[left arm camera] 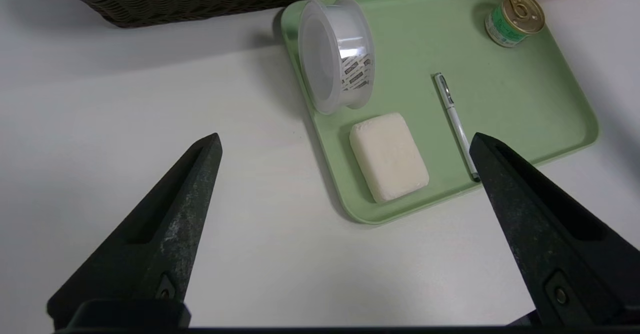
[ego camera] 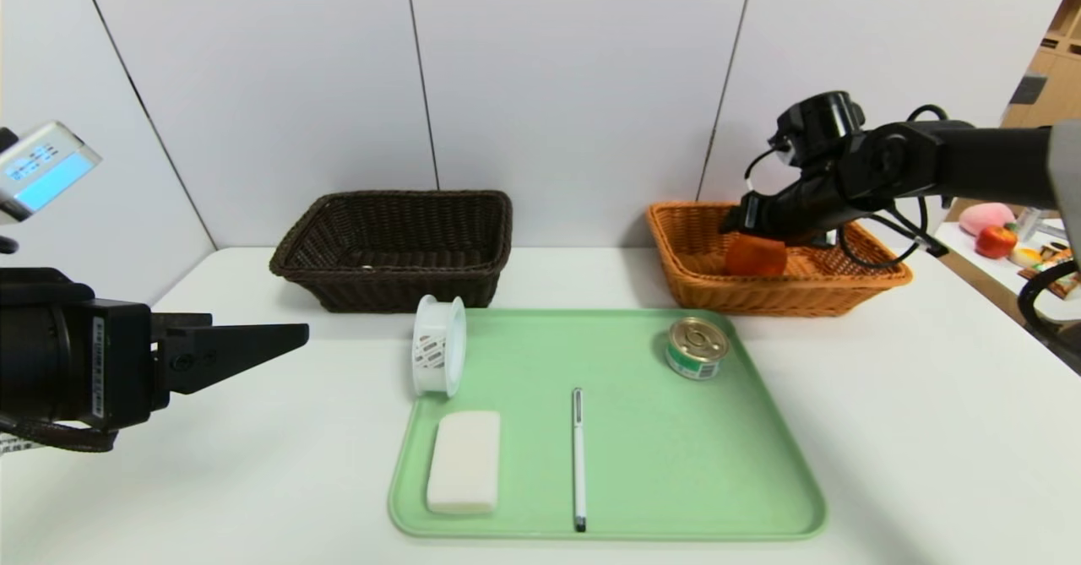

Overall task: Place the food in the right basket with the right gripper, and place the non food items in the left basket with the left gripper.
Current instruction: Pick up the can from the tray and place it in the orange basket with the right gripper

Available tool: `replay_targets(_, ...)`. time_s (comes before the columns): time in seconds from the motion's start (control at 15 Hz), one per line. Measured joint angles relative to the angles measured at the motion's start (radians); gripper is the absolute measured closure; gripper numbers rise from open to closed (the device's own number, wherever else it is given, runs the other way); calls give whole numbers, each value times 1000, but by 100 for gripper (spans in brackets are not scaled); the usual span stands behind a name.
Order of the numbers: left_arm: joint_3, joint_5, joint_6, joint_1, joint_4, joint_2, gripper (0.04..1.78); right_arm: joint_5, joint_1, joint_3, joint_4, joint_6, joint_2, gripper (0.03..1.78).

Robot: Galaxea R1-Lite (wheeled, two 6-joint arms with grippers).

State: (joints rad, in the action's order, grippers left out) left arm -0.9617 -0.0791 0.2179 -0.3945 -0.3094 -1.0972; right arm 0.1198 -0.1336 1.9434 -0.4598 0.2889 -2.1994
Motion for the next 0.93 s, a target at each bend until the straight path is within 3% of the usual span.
replay_targets(0.27, -3, 19, 0, -1, 39, -16, 7, -2, -47, 0, -59, -14, 161, 18)
replay_targets(0.4, -4, 66, 3, -1, 90, -30, 7, -10, -96, -21, -127, 9, 262, 17)
replay_targets(0.67, 27, 93, 7, -1, 180, -46, 7, -40, -213, -247, -165, 90, 468, 14)
replay_targets(0.93, 59, 90, 9, -1, 206, -50, 7, -32, -302, -413, -179, 57, 641, 12)
